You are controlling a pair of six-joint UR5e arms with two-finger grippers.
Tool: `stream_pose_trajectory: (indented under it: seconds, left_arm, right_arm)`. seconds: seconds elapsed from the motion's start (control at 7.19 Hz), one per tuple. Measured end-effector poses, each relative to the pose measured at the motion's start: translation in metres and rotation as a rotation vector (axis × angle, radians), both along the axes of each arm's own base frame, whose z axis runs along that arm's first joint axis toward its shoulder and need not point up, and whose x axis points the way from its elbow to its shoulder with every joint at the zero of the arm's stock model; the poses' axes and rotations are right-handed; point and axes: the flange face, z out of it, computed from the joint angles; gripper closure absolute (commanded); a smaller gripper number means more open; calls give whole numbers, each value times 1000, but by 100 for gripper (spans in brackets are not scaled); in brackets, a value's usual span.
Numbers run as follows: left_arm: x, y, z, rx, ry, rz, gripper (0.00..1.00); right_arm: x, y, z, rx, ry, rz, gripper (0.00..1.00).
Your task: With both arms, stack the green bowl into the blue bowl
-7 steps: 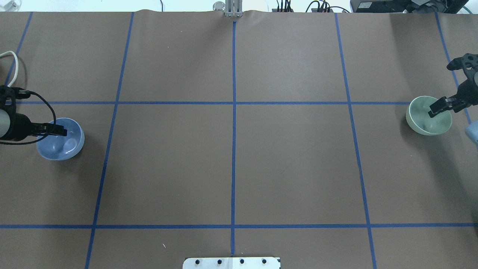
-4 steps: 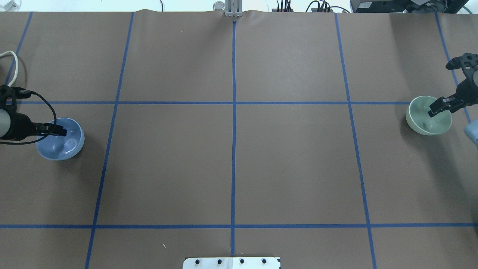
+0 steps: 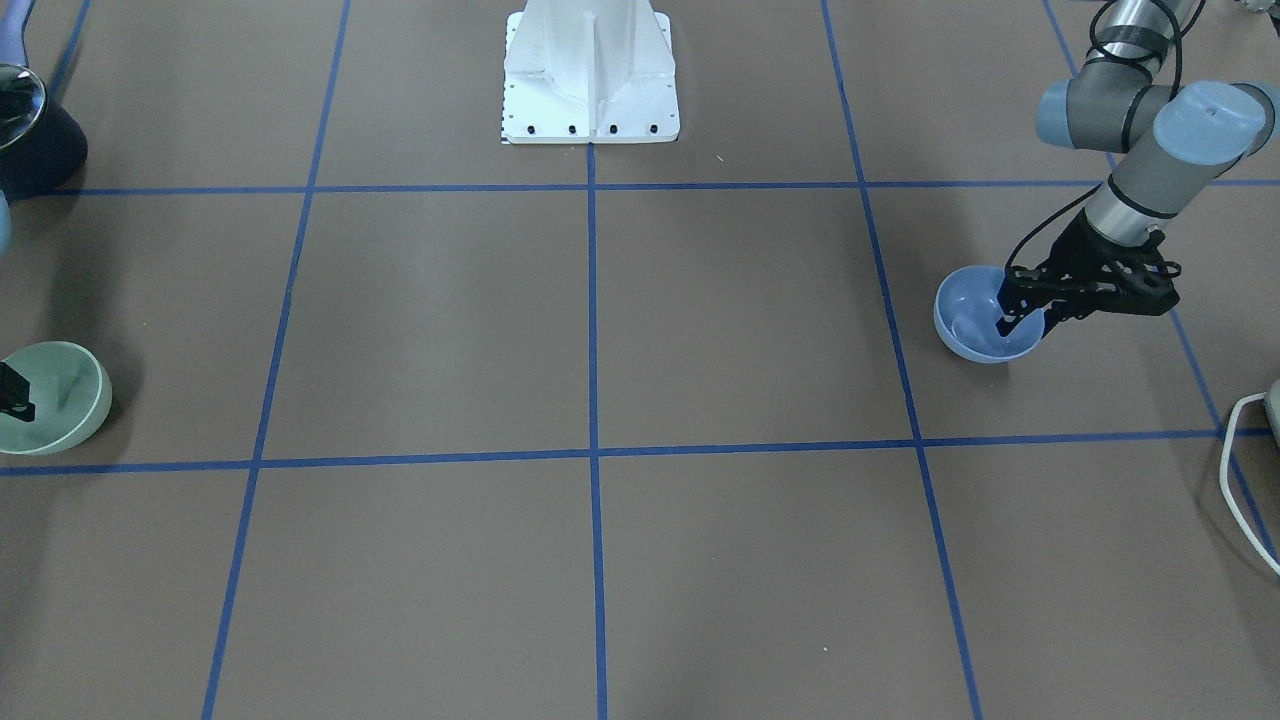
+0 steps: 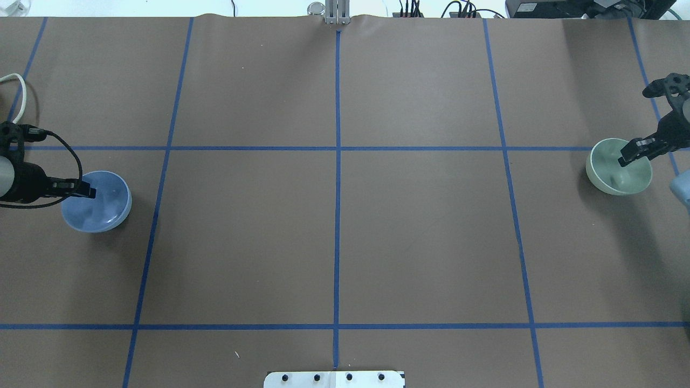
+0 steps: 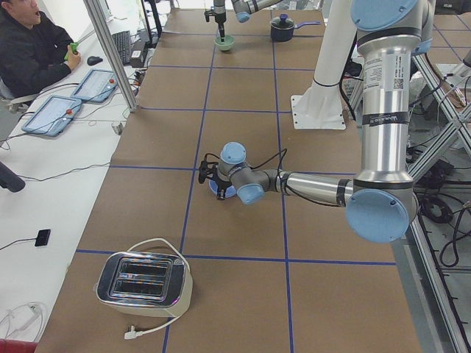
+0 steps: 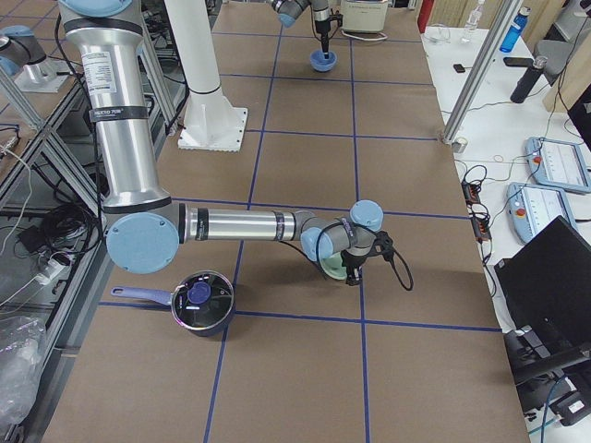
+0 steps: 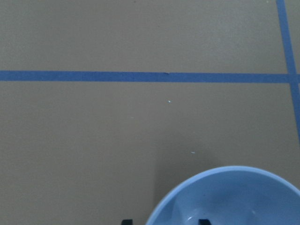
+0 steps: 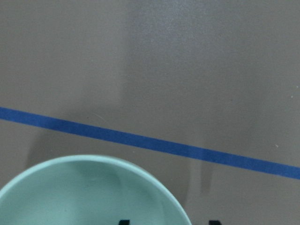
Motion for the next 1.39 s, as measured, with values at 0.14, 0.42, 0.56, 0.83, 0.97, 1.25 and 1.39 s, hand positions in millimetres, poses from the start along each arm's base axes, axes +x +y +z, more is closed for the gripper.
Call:
stream_pose_trajectory:
  seconds: [0.14, 0.42, 0.56, 0.83, 0.97, 1.25, 1.39]
  left_arm:
    - [-1, 0, -1, 1, 2, 1, 50]
    - [-2, 1, 0, 0, 0, 2, 70]
    - [-2, 1, 1, -1, -2, 2, 78]
    - [-1, 1, 2, -2, -3, 3, 96]
    - [-2, 1, 2, -2, -4, 2, 100]
    - [-2, 1, 4, -4, -7, 2, 100]
    - [-1, 1, 4, -4, -7, 3, 100]
  right_arm:
    - [0, 0, -1, 0, -3, 0, 49]
    - [0, -1, -1, -6, -4, 3, 84]
    - [0, -2, -3, -12, -5, 10, 86]
    - [-1, -3, -4, -20, -5, 19, 97]
    - [-1, -3, -4, -21, -4, 20, 100]
    - [0, -3, -3, -21, -4, 21, 100]
    - [0, -3, -3, -21, -3, 22, 100]
